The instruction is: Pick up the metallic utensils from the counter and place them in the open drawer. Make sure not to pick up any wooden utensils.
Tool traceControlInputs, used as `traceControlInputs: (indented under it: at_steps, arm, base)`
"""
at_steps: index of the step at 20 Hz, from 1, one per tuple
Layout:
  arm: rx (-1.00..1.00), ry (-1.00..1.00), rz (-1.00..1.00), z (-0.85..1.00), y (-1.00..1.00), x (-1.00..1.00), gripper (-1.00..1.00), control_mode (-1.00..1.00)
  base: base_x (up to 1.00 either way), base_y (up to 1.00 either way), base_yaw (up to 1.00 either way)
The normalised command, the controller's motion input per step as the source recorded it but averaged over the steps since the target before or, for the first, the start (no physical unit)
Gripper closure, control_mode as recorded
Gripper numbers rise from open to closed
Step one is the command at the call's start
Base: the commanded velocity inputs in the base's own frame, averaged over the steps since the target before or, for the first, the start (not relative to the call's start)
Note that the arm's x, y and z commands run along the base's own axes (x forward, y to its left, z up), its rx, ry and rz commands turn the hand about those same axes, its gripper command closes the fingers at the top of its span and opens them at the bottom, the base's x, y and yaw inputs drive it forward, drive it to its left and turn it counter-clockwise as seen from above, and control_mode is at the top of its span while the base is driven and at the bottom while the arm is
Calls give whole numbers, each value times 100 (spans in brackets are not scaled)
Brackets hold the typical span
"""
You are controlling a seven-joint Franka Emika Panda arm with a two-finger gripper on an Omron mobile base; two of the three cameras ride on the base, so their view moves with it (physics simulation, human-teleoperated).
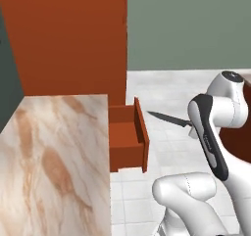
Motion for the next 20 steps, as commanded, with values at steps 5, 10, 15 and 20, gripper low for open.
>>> traceControlInputs:
  at_steps: [5, 10, 15, 20]
  arm:
    - [0, 0, 0, 0, 0, 0, 100, 100]
    - [-1, -1, -4, -9, 12, 1, 100, -100]
    - [0, 0, -16, -14, 28, 35, 100, -100]
    - [0, 0, -24, -7, 25, 27, 100, -100]
  base:
    - [54, 4, -12]
    - [0, 12, -5]
    - [0, 0, 0]
    - [0, 0, 0]
